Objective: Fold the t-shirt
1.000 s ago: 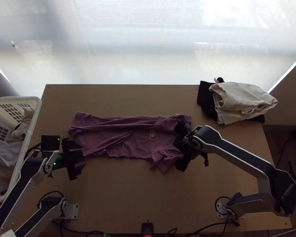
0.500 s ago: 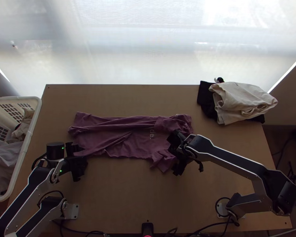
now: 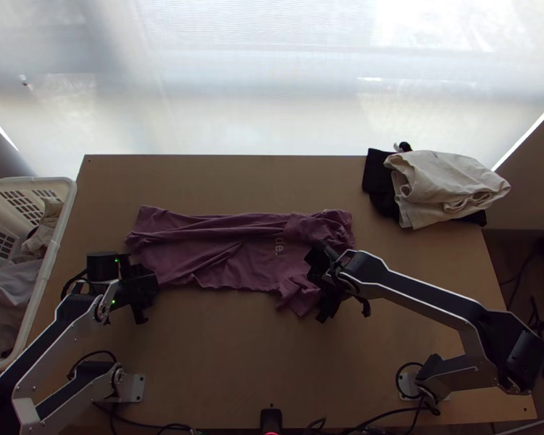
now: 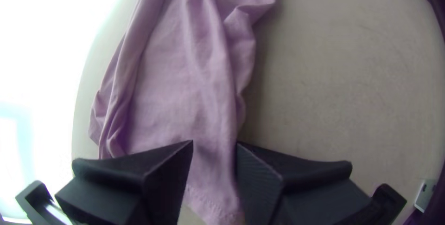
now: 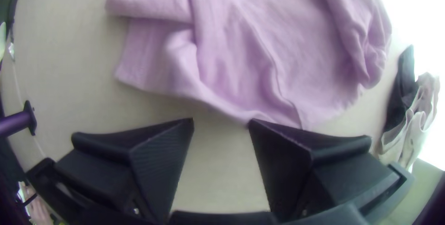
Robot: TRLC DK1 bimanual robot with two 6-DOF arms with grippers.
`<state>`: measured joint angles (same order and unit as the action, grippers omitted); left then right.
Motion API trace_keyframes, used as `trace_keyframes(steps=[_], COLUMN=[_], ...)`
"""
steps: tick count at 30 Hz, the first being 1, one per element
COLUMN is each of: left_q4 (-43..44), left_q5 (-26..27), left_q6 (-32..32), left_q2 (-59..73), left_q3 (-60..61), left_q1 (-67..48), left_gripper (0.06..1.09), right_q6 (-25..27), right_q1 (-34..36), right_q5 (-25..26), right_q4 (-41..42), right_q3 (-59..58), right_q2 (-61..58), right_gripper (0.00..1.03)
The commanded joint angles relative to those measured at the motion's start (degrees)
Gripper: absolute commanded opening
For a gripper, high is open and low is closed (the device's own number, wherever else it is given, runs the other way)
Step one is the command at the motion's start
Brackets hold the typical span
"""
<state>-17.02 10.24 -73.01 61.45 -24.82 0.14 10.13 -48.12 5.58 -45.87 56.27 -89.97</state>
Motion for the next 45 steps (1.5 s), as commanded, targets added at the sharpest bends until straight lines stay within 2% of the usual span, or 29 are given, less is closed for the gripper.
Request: trace_keyframes(steps=[1, 4, 5, 7, 13, 17, 22, 28, 33, 36, 45], left_q4=[0.0, -0.1, -0.8, -5.1, -20.3, -31.5, -36.6, -41.7, -49.3, -48.9, -33.7], left_q5=[0.1, 0.2, 0.2, 0.9, 5.9, 10.1, 10.7, 11.6, 11.6, 11.6, 11.6], left_q6=[1.0, 1.5, 2.6, 4.1, 6.0, 7.0, 6.0, 5.2, 0.5, 0.2, 4.8], left_q2=[4.1, 4.7, 4.7, 5.1, 6.4, 7.7, 5.3, 2.4, 0.5, 0.3, 16.8], left_q3=[-2.3, -3.0, -3.7, -6.4, -15.9, -22.7, -23.3, -23.4, -23.6, -23.9, -28.5], left_q1=[0.6, 0.6, 0.6, 0.7, 5.4, 8.7, 10.1, 9.0, 9.9, 10.8, 10.9], left_gripper=[0.27, 0.20, 0.17, 0.10, 0.10, 0.10, 0.10, 0.10, 0.10, 0.10, 0.10], right_q6=[1.1, 2.5, 2.9, 3.4, 4.8, 5.9, 6.5, 8.2, 8.5, 8.4, 11.8], right_q1=[0.0, 0.0, 0.0, 0.0, 1.2, 3.0, 5.9, 7.9, 7.0, 8.6, 19.1], right_q5=[0.0, 0.0, 0.0, 0.0, -0.7, -2.9, -5.0, -10.1, -13.9, -14.5, -14.6], right_q4=[3.7, 6.0, 6.6, 6.6, 3.7, 0.3, -3.4, -9.3, -14.3, -14.6, -12.7], right_q3=[-0.9, -1.3, -1.3, -1.3, -1.7, -3.1, -4.8, -5.7, -5.2, -4.9, 5.9], right_q2=[-0.6, -0.6, -0.7, -0.8, 2.3, 6.1, 10.8, 14.3, 17.3, 17.2, 3.4], right_gripper=[0.32, 0.07, 0.03, 0.03, 0.03, 0.03, 0.03, 0.03, 0.03, 0.03, 0.03])
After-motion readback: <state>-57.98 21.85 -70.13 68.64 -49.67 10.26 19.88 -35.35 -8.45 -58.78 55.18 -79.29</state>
